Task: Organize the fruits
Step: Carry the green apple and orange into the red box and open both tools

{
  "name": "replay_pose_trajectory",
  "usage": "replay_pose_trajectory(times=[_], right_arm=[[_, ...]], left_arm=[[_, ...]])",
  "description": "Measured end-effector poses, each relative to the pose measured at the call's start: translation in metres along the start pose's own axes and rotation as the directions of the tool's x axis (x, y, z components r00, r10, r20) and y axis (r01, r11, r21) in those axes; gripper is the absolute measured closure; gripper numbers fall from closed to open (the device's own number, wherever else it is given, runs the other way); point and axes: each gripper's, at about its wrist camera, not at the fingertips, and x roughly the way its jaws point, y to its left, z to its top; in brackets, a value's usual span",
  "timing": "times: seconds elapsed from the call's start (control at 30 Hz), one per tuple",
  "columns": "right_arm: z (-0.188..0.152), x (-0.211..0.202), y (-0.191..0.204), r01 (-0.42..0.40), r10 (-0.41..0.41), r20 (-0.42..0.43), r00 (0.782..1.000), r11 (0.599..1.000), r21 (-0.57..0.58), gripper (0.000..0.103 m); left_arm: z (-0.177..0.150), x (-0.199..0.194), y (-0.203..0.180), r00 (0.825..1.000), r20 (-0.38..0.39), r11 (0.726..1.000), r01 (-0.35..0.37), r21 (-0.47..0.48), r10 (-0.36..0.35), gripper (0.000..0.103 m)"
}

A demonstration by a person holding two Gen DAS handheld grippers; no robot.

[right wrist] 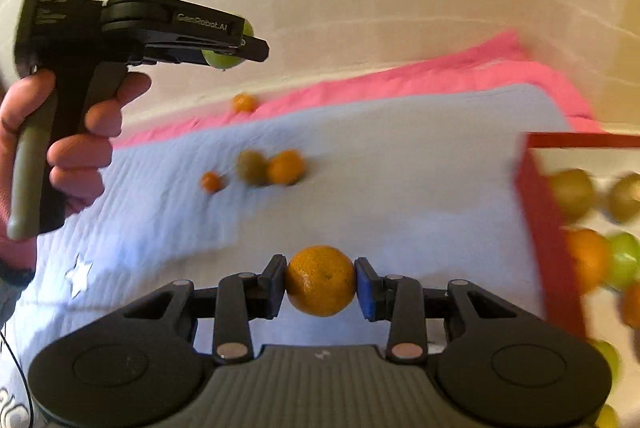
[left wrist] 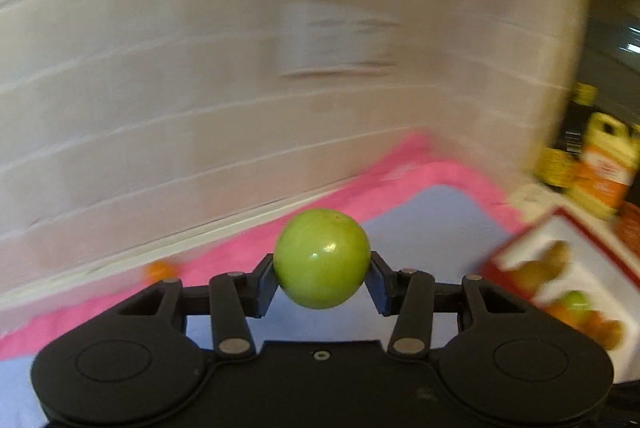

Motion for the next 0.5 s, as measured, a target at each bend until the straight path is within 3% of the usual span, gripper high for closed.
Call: replay_pose_trajectory(times=[0.23,0.5], right_arm=[[-0.022,-0.054,-0.08,0.121,-0.133,0.054,0.99,0.974,0.193,0.064],[-0.045,-0.106,-0.155,0.313,-0.344,0.061,0.937,0.904,0.291,0.064]], left_arm=[[0.023,0.027,-0.116,0.976,-0.005,0.966,0.216,0.143,-0.218,0.047],[0.032,0.074,-0.22,0.922,-0.085,0.889,0.388,0.245,-0.379,0.047]])
